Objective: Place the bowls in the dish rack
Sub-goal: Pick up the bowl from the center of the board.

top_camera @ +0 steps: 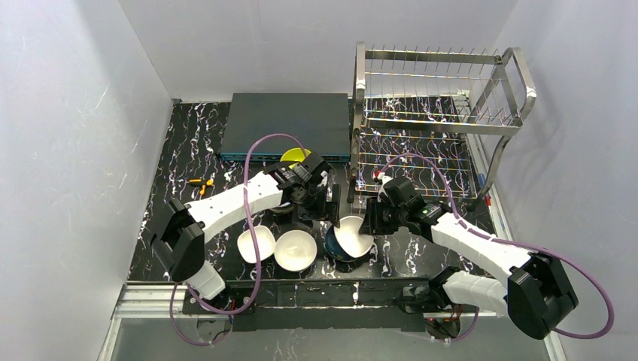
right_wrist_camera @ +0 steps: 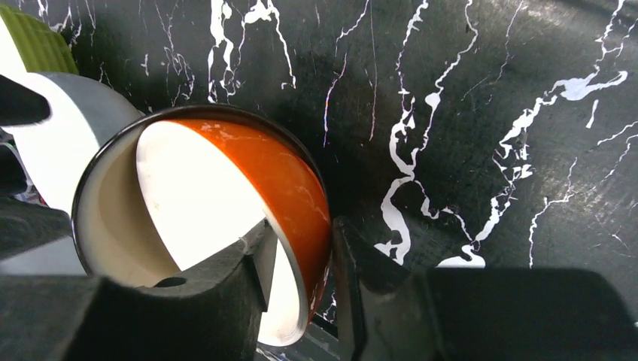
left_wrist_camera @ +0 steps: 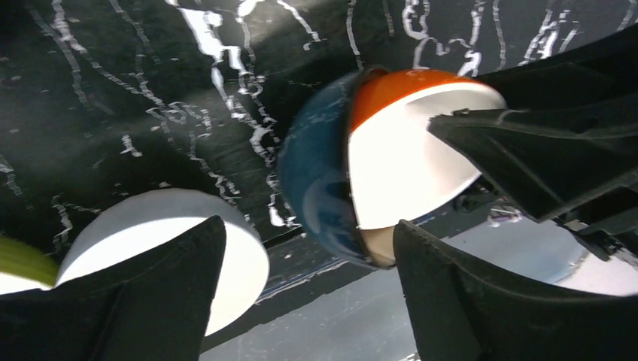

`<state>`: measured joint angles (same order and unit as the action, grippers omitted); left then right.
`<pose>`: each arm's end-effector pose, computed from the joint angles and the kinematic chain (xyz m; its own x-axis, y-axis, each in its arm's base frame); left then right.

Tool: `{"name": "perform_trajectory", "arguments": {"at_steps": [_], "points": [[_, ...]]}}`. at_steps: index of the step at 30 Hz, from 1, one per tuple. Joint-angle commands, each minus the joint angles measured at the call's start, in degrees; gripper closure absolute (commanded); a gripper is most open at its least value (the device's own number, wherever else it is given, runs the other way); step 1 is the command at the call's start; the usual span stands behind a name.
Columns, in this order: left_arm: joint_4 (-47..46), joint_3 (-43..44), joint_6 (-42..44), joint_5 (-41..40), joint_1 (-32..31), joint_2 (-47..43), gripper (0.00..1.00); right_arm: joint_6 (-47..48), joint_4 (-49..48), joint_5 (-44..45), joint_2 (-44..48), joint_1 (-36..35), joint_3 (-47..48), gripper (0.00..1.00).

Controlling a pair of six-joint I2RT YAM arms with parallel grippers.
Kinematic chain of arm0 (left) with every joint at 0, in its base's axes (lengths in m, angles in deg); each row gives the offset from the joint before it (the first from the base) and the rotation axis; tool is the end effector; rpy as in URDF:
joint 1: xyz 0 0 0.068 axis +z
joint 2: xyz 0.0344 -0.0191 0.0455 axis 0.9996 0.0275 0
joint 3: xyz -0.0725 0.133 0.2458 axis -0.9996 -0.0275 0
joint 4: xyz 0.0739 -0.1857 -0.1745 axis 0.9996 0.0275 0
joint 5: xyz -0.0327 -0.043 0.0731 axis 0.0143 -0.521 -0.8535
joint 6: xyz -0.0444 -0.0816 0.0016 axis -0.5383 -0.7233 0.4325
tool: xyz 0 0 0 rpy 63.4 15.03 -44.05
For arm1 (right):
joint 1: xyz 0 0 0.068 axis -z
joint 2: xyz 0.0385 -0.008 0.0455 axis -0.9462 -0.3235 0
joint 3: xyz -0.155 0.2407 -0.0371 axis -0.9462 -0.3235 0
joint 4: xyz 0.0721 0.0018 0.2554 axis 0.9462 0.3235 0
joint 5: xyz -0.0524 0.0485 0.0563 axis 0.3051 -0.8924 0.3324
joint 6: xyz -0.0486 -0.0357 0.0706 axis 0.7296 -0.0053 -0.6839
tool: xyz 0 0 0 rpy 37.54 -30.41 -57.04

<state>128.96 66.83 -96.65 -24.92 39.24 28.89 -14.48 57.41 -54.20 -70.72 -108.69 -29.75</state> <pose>0.2222 -0.2773 0.2366 -0.9545 0.0906 -0.2842 0.2137 0.8724 -0.4397 0.1840 0.1610 0.1791 -0.8689 -0.0241 -0.4945 -0.2868 0.8387 0.4630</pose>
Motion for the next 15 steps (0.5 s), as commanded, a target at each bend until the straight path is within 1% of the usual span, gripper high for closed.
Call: {"name": "perform_trajectory", "arguments": {"at_steps": [1,3,5,7,9,12,15], "points": [[-3.75,-1.96,-2.07,5.2,-1.22,-0.11,0.26,-0.54,-3.09,-0.63,0.34,0.21,1.12,0.61],[-3.78,-2.4,-2.1,5.29,-2.17,-0.06,0.3,-0.66,-2.73,-0.3,0.72,0.18,1.52,0.65],[-3.81,-3.03,-2.37,5.2,-2.68,-0.47,0.35,-0.89,-2.65,0.16,1.16,0.21,1.73,0.72],[-3.79,-3.76,-2.4,4.98,-3.11,-0.7,0.42,-1.02,-2.44,0.57,1.69,0.21,1.98,0.78],[-3.77,-4.66,-2.67,4.72,-3.44,-0.84,0.48,-1.18,-2.03,1.09,2.16,0.13,2.25,0.86],[-3.92,-5.73,-2.88,4.32,-3.57,-1.36,0.61,-1.19,-0.75,2.84,3.14,0.17,3.17,0.99],[-4.31,-6.17,-2.65,4.11,-3.68,-2.01,0.73,-1.21,0.25,4.86,4.68,0.2,4.0,0.99]]}}
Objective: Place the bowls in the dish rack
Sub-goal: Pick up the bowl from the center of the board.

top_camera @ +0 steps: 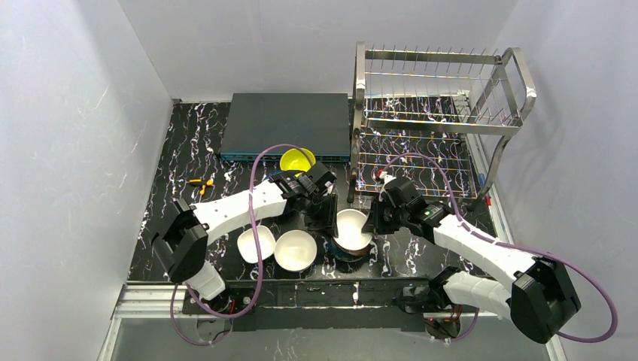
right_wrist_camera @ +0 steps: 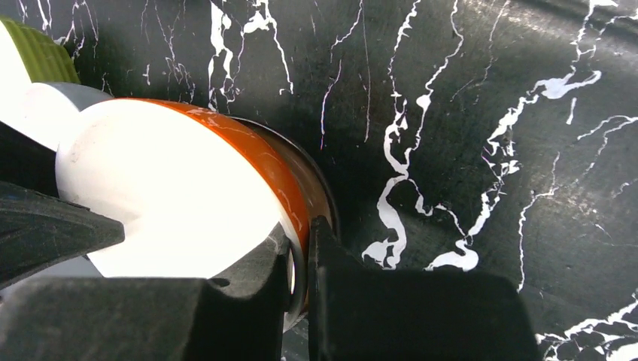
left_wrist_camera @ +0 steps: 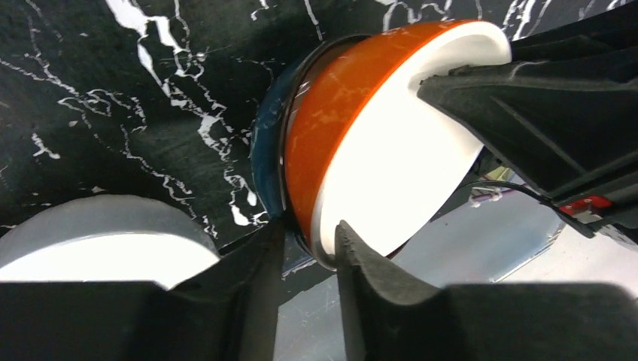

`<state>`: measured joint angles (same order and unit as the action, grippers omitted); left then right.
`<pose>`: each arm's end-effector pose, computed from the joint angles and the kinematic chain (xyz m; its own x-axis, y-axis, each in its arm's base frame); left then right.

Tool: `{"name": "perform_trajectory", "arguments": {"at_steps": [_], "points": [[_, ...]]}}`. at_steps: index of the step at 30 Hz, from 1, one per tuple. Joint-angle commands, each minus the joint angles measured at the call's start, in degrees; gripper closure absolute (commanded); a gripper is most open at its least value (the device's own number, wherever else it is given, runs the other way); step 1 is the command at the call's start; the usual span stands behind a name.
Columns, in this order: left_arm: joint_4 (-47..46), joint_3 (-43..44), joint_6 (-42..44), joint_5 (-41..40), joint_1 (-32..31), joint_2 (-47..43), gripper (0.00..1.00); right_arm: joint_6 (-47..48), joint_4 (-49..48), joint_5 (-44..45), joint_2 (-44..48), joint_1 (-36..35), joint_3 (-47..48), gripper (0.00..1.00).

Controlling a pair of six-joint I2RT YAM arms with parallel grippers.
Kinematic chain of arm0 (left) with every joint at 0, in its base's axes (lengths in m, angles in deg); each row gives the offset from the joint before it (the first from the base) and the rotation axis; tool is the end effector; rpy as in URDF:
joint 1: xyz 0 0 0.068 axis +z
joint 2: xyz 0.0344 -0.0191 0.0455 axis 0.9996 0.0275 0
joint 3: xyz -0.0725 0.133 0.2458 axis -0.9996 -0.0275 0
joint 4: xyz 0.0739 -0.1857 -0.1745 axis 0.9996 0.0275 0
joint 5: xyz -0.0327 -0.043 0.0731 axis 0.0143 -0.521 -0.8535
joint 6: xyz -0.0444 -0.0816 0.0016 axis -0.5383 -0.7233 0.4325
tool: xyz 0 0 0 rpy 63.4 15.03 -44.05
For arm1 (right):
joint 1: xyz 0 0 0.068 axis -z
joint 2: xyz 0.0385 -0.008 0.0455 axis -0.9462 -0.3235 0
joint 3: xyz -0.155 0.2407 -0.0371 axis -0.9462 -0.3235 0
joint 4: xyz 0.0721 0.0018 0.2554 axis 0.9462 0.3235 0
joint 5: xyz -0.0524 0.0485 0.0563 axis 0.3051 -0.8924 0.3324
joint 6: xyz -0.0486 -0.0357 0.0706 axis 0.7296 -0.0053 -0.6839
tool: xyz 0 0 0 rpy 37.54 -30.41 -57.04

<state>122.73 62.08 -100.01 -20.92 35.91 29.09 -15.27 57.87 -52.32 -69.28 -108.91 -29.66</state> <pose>0.2015 -0.2937 0.2173 -0.9659 0.1167 -0.2310 0.2222 0.8317 -0.5088 0.1834 0.1583 0.1841 -0.8580 -0.0008 -0.5137 -0.2732 0.8475 0.4550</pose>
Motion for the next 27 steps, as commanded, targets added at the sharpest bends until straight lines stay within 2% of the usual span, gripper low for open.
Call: {"name": "perform_trajectory", "arguments": {"at_steps": [1,5,7,11,16,21,27], "points": [[1.86,-1.4,0.88,0.25,-0.38,-2.17,0.77,-0.42,0.21,3.57,3.6,0.35,4.15,0.99],[1.48,-0.97,1.35,0.16,-0.44,-1.76,0.91,-0.58,1.96,6.4,5.32,0.48,5.27,0.99],[0.77,-0.97,1.53,0.04,-0.44,-1.61,0.94,-0.55,3.93,8.44,6.46,0.51,5.79,0.99],[-0.21,-1.04,1.61,0.31,-0.51,-0.97,0.92,-0.34,8.47,16.16,9.4,0.59,7.24,0.99],[-0.2,-1.19,2.01,-0.04,-0.55,-1.09,0.86,0.59,11.77,21.36,13.21,0.68,8.63,0.99],[-0.63,-0.55,2.68,-0.61,-0.55,-2.83,0.7,1.68,11.39,20.15,14.23,0.73,9.86,0.99],[-2.99,-1.08,3.01,-3.17,-0.49,-9.5,0.22,2.19,9.98,18.39,13.73,0.78,10.59,0.99]]}}
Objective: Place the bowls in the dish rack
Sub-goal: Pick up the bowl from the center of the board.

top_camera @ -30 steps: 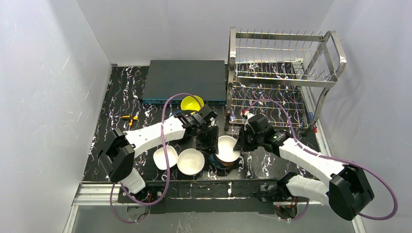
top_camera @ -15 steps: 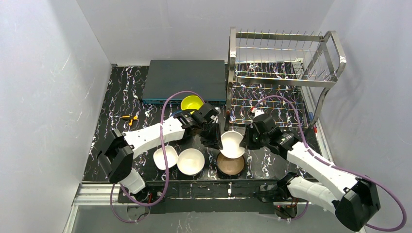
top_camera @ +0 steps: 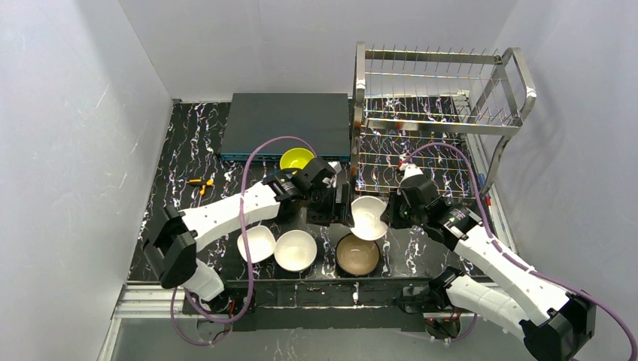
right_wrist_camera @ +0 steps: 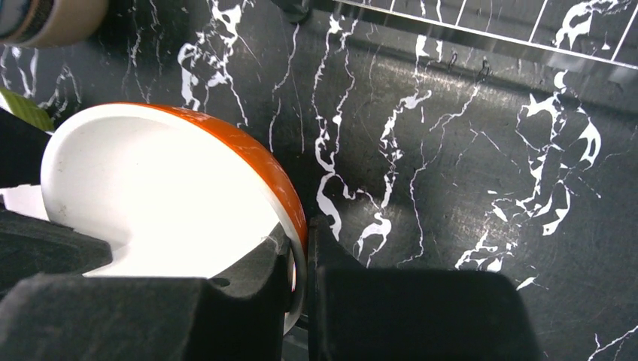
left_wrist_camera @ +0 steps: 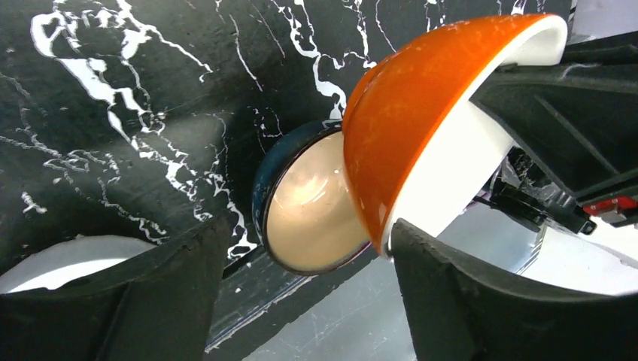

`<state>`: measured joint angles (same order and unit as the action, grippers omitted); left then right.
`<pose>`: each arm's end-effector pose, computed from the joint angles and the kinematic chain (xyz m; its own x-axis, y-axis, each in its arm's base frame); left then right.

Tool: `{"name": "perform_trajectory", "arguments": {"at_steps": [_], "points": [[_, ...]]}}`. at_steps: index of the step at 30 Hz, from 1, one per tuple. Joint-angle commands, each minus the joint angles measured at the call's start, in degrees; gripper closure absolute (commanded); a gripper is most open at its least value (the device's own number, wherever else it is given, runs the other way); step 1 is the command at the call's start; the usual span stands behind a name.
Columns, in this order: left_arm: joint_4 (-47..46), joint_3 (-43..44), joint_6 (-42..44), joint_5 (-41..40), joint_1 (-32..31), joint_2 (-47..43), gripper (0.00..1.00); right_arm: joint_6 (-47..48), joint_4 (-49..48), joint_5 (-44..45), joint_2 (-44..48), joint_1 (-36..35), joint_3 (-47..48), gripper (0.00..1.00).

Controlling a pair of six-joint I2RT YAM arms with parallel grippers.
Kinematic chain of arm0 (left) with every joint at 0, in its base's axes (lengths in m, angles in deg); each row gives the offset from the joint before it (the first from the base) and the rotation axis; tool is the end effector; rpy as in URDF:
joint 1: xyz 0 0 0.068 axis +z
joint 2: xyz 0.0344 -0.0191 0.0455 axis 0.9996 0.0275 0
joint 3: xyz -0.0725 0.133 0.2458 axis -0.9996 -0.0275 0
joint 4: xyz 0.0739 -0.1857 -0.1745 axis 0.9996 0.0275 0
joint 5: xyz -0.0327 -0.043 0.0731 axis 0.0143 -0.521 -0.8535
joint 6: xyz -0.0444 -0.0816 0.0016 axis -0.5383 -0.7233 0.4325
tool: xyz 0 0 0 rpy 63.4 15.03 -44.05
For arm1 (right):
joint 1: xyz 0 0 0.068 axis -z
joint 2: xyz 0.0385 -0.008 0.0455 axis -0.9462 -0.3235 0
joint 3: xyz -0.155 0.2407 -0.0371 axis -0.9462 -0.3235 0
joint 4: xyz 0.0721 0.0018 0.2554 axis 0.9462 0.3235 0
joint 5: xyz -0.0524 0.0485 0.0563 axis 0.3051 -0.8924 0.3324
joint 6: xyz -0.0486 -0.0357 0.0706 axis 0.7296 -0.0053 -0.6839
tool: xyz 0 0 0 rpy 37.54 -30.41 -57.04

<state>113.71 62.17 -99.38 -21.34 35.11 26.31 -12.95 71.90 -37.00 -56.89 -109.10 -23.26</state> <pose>0.2062 -0.3072 0.2493 -0.9225 0.0849 -0.3766 0.3122 0.7380 -0.5983 0.1698 0.1205 0.2421 -0.7343 0.0527 -0.6768 -0.2083 0.9314 0.2985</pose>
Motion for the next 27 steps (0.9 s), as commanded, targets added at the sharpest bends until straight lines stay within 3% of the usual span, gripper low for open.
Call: {"name": "perform_trajectory", "arguments": {"at_steps": [1,5,18,27], "points": [[5.02,-1.67,2.32,-2.9,0.38,-8.59,0.16,0.0,-4.76,2.3,1.57,0.97,4.04,0.99],[-0.03,-4.48,1.24,-2.38,1.01,-13.89,0.02,0.47,-9.32,-1.9,2.5,0.95,3.49,0.99],[-28.12,-19.2,-6.94,11.02,5.96,-27.24,0.02,0.42,-25.5,-17.77,1.99,1.05,3.61,0.99],[-29.42,-19.85,-6.71,10.32,6.01,-28.79,0.02,-2.57,-33.65,-27.58,-1.71,1.05,3.84,0.99]]}}
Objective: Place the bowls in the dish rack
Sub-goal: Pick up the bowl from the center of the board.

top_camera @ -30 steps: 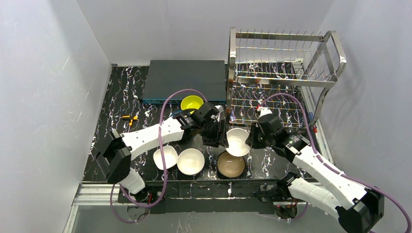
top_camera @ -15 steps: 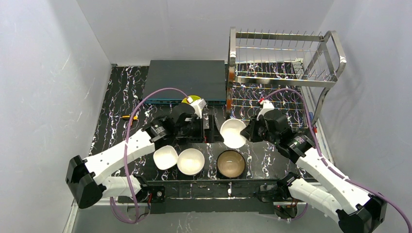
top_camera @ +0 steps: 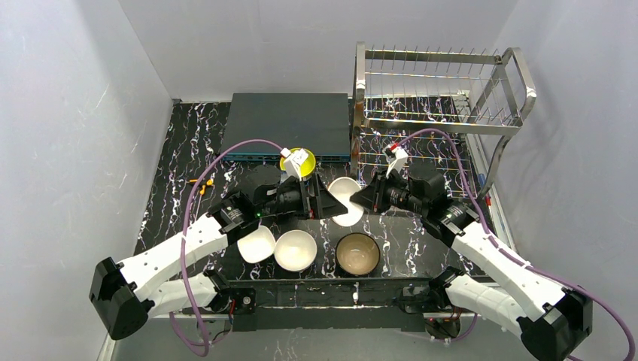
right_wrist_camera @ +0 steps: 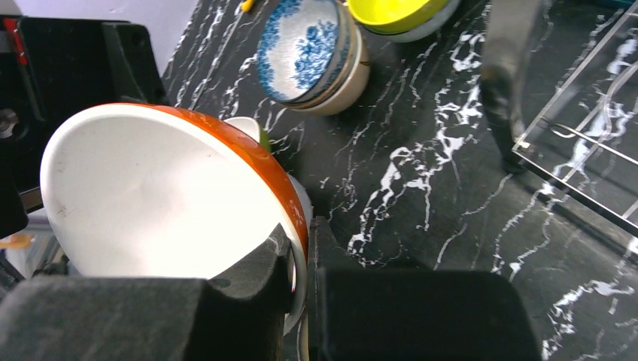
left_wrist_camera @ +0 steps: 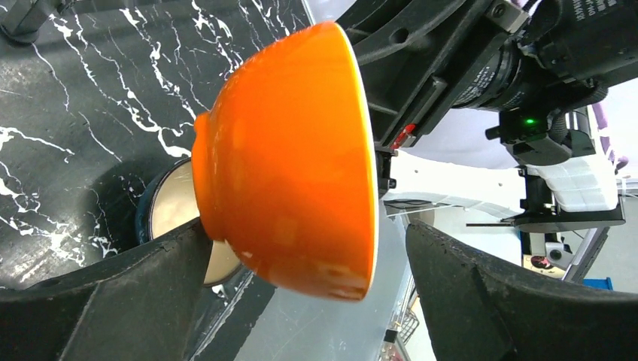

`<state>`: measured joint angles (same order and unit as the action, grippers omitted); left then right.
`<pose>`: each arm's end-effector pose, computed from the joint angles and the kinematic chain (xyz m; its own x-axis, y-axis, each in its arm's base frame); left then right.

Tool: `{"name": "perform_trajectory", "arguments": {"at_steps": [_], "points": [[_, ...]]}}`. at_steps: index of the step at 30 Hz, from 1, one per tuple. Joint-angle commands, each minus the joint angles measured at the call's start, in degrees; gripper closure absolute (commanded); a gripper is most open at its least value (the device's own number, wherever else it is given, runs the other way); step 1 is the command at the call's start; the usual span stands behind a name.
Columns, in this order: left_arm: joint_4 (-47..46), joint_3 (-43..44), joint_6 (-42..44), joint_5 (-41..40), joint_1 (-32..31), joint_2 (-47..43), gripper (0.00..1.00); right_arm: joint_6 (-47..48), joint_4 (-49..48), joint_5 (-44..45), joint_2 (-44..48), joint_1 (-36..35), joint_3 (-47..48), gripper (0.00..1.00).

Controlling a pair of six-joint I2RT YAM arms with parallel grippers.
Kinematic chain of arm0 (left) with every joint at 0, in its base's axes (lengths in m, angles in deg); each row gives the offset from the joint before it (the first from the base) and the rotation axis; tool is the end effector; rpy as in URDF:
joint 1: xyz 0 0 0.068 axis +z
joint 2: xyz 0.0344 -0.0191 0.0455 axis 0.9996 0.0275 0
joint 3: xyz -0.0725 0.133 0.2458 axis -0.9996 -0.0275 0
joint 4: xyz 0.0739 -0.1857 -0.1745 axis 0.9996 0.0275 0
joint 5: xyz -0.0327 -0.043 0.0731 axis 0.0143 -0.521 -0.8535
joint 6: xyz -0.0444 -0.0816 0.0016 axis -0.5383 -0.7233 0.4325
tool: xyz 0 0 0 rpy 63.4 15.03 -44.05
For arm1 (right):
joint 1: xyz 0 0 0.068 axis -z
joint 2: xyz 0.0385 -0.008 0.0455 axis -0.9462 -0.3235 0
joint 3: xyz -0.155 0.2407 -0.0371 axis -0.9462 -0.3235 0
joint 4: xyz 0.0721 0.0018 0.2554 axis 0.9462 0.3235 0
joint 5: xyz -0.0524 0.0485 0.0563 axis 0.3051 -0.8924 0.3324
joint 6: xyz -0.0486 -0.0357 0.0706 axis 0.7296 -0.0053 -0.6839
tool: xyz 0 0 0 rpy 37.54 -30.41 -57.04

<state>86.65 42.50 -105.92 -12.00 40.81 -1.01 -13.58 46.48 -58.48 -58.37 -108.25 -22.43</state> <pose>0.1694 -0.2319 0.3287 -0.8140 -0.1843 -0.5508 0.4734 0.3389 -0.8130 0.1828 0.1654 0.3027 -0.6052 0.1551 -0.7808 -0.5480 0.6302 0.5500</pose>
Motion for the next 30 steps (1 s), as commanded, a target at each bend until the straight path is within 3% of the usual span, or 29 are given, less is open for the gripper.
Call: {"name": "perform_trajectory", "arguments": {"at_steps": [1,6,13,17,19,21,22,30], "points": [[-2.53,-0.13,-0.34,1.02,0.28,-1.39,0.02,-2.07,-8.25,-6.21,-0.28,0.21,2.98,0.99],[-2.74,0.61,-0.5,2.12,0.28,-0.37,0.21,-2.45,-8.25,-5.21,-0.06,0.15,2.89,0.99],[-2.08,0.97,0.38,1.6,0.29,0.78,0.58,-1.86,-6.35,-3.39,-0.55,0.19,3.37,0.99],[-2.02,1.49,0.73,1.83,0.28,1.55,0.72,-1.84,-6.01,-3.23,-0.98,0.21,3.12,0.95],[-1.08,1.92,1.18,1.57,0.25,2.22,0.88,-1.78,-5.97,-2.81,-1.2,0.19,2.81,0.91],[0.6,3.05,1.84,1.38,0.25,2.92,1.0,-1.63,-5.24,-1.96,-1.4,0.14,2.92,0.85],[0.83,3.49,2.44,1.34,0.31,3.22,1.0,-1.46,-4.76,-1.48,-1.5,0.19,3.09,0.83],[8.41,6.45,7.85,-2.72,0.25,3.82,1.0,-0.1,-0.85,1.02,-2.62,0.16,4.63,0.34]]}}
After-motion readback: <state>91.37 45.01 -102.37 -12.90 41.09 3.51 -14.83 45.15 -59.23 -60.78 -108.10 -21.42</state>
